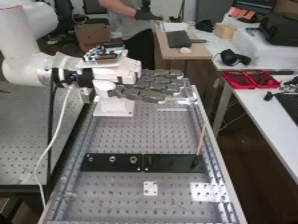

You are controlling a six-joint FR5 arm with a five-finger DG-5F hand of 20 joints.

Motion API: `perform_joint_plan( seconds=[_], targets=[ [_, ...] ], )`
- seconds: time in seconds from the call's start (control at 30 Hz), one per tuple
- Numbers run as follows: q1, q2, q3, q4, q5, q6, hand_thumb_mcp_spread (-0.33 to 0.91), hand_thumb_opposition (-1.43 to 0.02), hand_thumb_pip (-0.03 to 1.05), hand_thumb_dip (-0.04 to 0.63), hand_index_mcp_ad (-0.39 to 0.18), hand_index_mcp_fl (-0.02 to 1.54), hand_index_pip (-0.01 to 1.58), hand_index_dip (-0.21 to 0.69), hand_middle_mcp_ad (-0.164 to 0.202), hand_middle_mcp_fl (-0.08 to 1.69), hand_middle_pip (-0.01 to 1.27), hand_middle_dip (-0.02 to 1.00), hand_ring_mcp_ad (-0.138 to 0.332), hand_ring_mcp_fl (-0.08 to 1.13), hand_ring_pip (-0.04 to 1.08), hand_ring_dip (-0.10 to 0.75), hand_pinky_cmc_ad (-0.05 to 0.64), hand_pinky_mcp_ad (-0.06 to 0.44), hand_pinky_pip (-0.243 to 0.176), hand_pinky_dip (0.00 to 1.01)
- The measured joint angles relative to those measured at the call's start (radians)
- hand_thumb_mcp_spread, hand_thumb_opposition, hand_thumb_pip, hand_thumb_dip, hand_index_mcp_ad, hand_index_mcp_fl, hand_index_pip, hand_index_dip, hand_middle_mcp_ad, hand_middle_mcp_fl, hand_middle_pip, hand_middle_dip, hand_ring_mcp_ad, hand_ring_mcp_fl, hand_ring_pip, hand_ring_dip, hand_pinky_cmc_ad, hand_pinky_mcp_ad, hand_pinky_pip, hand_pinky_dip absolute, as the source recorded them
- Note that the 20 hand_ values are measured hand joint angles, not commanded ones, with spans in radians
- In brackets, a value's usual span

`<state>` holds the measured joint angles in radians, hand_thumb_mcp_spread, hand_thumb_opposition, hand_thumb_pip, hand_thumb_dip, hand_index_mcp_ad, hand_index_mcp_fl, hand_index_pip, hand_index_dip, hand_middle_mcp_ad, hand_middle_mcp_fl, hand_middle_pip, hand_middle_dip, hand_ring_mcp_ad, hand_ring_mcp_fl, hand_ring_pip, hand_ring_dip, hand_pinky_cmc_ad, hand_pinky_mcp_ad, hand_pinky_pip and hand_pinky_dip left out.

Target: Grab the pcb board and place it in the clear container

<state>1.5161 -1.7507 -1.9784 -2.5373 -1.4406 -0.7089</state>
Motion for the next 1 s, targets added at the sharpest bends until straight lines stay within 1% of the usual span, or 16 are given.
perform_joint_plan(
  seconds=[0.03, 0.1, 0.13, 0.17, 0.23, 0.37, 0.43, 0.47, 0.5, 0.53, 0.57, 0.63, 0.7, 0.8, 0.9, 1.0],
  targets=[
    [-0.005, -0.013, -0.006, 0.014, 0.009, -0.002, 0.00, 0.01, 0.01, 0.003, 0.003, 0.00, 0.01, 0.016, 0.058, 0.00, 0.01, 0.03, 0.003, 0.01, 0.01, 0.012, 0.045, 0.045, -0.010, 0.02],
    [-0.012, -0.034, -0.013, 0.030, 0.025, -0.003, -0.01, 0.01, 0.01, 0.003, 0.024, 0.00, 0.01, 0.016, 0.056, 0.00, 0.02, 0.02, 0.005, 0.01, 0.01, 0.012, 0.044, 0.031, -0.010, 0.02],
    [-0.015, -0.042, -0.016, 0.037, 0.034, -0.003, 0.01, 0.00, 0.06, 0.000, 0.019, 0.00, 0.01, 0.016, 0.059, 0.01, 0.02, 0.03, 0.007, 0.01, 0.02, 0.012, 0.047, 0.031, -0.010, 0.02],
    [-0.019, -0.054, -0.022, 0.049, 0.047, -0.002, 0.09, -0.08, 0.22, 0.021, 0.024, -0.01, 0.01, 0.016, 0.059, 0.00, 0.04, 0.02, 0.007, 0.00, 0.01, 0.009, 0.049, 0.033, -0.010, 0.07],
    [-0.025, -0.068, -0.031, 0.066, 0.065, -0.002, 0.21, -0.22, 0.40, 0.052, 0.026, 0.00, 0.03, 0.016, 0.061, 0.02, 0.07, 0.02, 0.003, 0.01, 0.03, -0.012, 0.080, 0.037, -0.010, 0.19],
    [-0.029, -0.082, -0.040, 0.076, 0.088, -0.003, 0.27, -0.46, 0.48, 0.084, 0.026, 0.03, 0.07, 0.016, 0.065, 0.04, 0.09, 0.02, 0.033, 0.01, 0.06, -0.028, 0.150, 0.051, -0.010, 0.36],
    [-0.030, -0.088, -0.044, 0.084, 0.098, -0.009, 0.32, -0.55, 0.58, 0.112, 0.024, 0.04, 0.14, 0.016, 0.063, 0.06, 0.10, 0.02, 0.051, 0.01, 0.06, -0.033, 0.183, 0.072, -0.028, 0.42],
    [-0.031, -0.092, -0.046, 0.081, 0.105, -0.011, 0.33, -0.61, 0.59, 0.126, 0.026, 0.06, 0.18, 0.016, 0.066, 0.06, 0.10, 0.02, 0.070, 0.00, 0.06, -0.033, 0.185, 0.070, -0.042, 0.44],
    [-0.031, -0.094, -0.046, 0.079, 0.107, -0.013, 0.33, -0.62, 0.60, 0.133, 0.026, 0.06, 0.23, 0.016, 0.066, 0.06, 0.10, 0.03, 0.077, 0.01, 0.06, -0.033, 0.201, 0.087, -0.040, 0.46],
    [-0.031, -0.098, -0.049, 0.076, 0.111, -0.018, 0.33, -0.65, 0.62, 0.143, 0.024, 0.05, 0.28, 0.016, 0.068, 0.06, 0.10, 0.02, 0.094, 0.00, 0.06, -0.033, 0.197, 0.080, -0.054, 0.47],
    [-0.031, -0.100, -0.051, 0.077, 0.113, -0.024, 0.33, -0.66, 0.63, 0.143, 0.024, 0.08, 0.33, 0.016, 0.068, 0.06, 0.11, 0.02, 0.089, 0.00, 0.06, -0.030, 0.213, 0.089, -0.061, 0.47],
    [-0.030, -0.103, -0.054, 0.079, 0.113, -0.037, 0.34, -0.71, 0.65, 0.175, 0.024, 0.08, 0.48, 0.016, 0.068, 0.06, 0.11, 0.03, 0.108, 0.01, 0.06, -0.030, 0.216, 0.103, -0.058, 0.49],
    [-0.030, -0.108, -0.055, 0.078, 0.111, -0.049, 0.35, -0.73, 0.65, 0.190, 0.023, 0.07, 0.66, 0.016, 0.068, 0.05, 0.11, 0.03, 0.112, 0.00, 0.07, -0.033, 0.216, 0.101, -0.073, 0.50],
    [-0.029, -0.118, -0.053, 0.071, 0.104, -0.071, 0.37, -0.77, 0.73, 0.206, 0.023, 0.07, 0.89, 0.005, 0.068, 0.05, 0.12, 0.05, 0.113, 0.00, 0.09, -0.030, 0.216, 0.101, -0.073, 0.50],
    [-0.030, -0.131, -0.048, 0.063, 0.090, -0.095, 0.39, -0.80, 0.73, 0.225, -0.002, 0.08, 1.12, 0.000, 0.063, 0.06, 0.12, 0.06, 0.120, 0.00, 0.09, -0.030, 0.216, 0.103, -0.073, 0.49],
    [-0.033, -0.147, -0.033, 0.046, 0.080, -0.104, 0.40, -0.81, 0.73, 0.237, -0.005, 0.05, 1.31, 0.000, 0.063, 0.06, 0.12, 0.08, 0.120, 0.00, 0.09, -0.030, 0.216, 0.103, -0.073, 0.47]
  ],
)
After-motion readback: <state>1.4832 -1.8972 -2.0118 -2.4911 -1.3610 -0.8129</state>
